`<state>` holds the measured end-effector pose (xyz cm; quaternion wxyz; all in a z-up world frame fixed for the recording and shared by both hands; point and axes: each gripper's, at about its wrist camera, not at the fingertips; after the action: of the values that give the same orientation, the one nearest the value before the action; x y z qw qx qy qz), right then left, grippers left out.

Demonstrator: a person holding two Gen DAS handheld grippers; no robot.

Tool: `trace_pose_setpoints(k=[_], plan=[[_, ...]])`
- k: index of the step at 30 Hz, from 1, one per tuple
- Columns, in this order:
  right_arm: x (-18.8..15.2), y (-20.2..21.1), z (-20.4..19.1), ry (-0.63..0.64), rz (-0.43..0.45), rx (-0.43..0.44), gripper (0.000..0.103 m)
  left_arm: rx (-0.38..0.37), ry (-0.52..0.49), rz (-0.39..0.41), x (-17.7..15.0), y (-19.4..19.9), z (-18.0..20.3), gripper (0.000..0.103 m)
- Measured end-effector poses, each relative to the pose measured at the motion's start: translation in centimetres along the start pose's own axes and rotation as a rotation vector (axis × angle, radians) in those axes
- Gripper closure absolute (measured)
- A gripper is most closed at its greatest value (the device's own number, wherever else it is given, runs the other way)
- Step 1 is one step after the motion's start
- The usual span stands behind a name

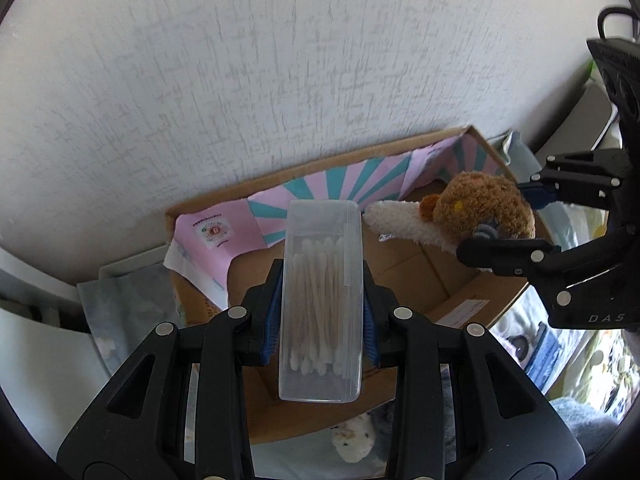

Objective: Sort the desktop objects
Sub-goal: 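Carry both items over the cardboard box and open both tools to drop them, then return both tools to the items on the sheet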

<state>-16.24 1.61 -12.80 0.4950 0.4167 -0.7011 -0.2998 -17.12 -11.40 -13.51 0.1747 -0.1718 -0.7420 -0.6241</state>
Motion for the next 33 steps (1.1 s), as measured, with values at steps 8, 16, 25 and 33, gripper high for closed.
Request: trace_pose_setpoints(k=[8, 16, 25, 33], plan=[[0.5, -1.0, 0.2, -0.020, -0.025, 0.006, 0.064, 0.001, -0.002, -0.011, 0.0, -0.5, -0.5, 0.073], [0.7, -1.0, 0.9, -0.062, 0.001, -0.009, 0.032, 0.040, -0.008, -0.006, 0.2, -0.1, -0.8, 0.065], [0.4, 3.3, 0.4, -0.019, 0.104, -0.073, 0.019, 0.090, 0.049, 0.065, 0.4, 2.8, -2.4, 0.000], [-1.4, 11.9, -1.0, 0.002, 0.347, -0.200, 0.019, 0.126, 0.058, 0.180, -1.2, 7.9, -2.6, 0.000]])
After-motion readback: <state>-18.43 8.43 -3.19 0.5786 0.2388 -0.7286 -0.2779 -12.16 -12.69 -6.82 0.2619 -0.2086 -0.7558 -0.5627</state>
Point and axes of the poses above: each gripper's, at about its wrist camera, not at the fingertips, and y roughly against the way its jaws point, z to its right, x to its top, and after that the axes turned 14 degrees about x, right-handed
